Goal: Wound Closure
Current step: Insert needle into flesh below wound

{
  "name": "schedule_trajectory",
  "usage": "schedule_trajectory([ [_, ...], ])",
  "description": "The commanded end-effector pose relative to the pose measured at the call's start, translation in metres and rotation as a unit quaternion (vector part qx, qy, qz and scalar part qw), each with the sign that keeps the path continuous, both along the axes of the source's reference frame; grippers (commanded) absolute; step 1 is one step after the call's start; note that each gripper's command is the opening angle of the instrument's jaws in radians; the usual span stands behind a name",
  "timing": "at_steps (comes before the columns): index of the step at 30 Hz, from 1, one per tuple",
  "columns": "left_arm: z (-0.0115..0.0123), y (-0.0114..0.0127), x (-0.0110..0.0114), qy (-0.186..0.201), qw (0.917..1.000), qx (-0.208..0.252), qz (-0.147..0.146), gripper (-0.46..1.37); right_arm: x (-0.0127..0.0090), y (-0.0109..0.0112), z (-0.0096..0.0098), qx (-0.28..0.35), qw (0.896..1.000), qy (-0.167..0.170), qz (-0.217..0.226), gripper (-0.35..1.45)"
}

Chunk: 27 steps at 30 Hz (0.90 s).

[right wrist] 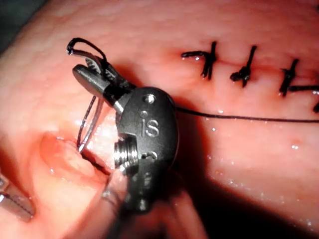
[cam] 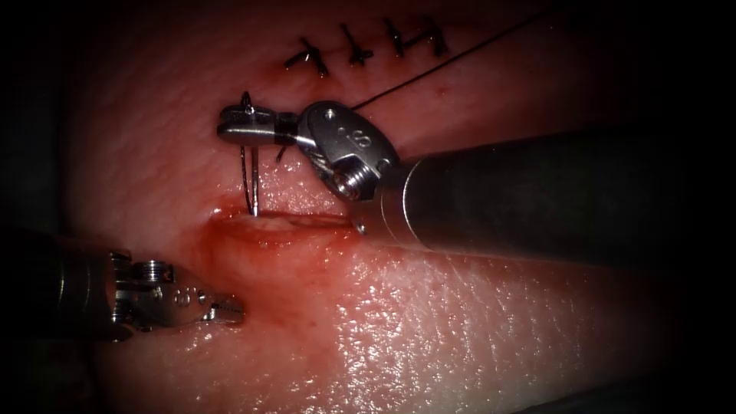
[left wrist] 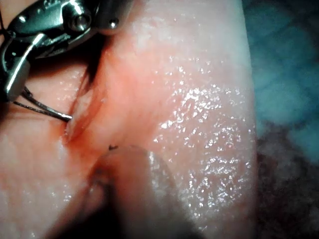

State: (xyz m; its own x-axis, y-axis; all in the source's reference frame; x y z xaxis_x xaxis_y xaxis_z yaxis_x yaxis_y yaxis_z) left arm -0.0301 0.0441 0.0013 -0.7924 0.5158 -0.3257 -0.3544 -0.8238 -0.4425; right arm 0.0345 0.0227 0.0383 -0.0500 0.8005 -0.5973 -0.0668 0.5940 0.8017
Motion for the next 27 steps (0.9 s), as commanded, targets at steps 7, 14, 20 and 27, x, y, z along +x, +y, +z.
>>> schedule_trajectory([
  [7,0.0,0.0,0.0002,-0.002,1.0,0.002,0.002,-0.35,0.0003,-0.0003,-0.0001,0.096,0.995,-0.006,-0.005,-0.35],
  [14,0.0,0.0,0.0002,-0.002,1.0,0.002,0.002,-0.35,0.0004,-0.0007,-0.0003,0.163,0.987,-0.004,-0.002,-0.35],
  [20,0.0,0.0001,0.0003,-0.002,1.0,0.004,0.0,-0.35,0.0005,-0.0014,-0.0007,0.201,0.98,-0.002,-0.005,-0.35],
  [27,0.0,0.0001,0.0003,-0.002,1.0,0.004,0.0,-0.35,0.0006,-0.0019,-0.0011,0.223,0.975,0.003,-0.01,-0.35],
])
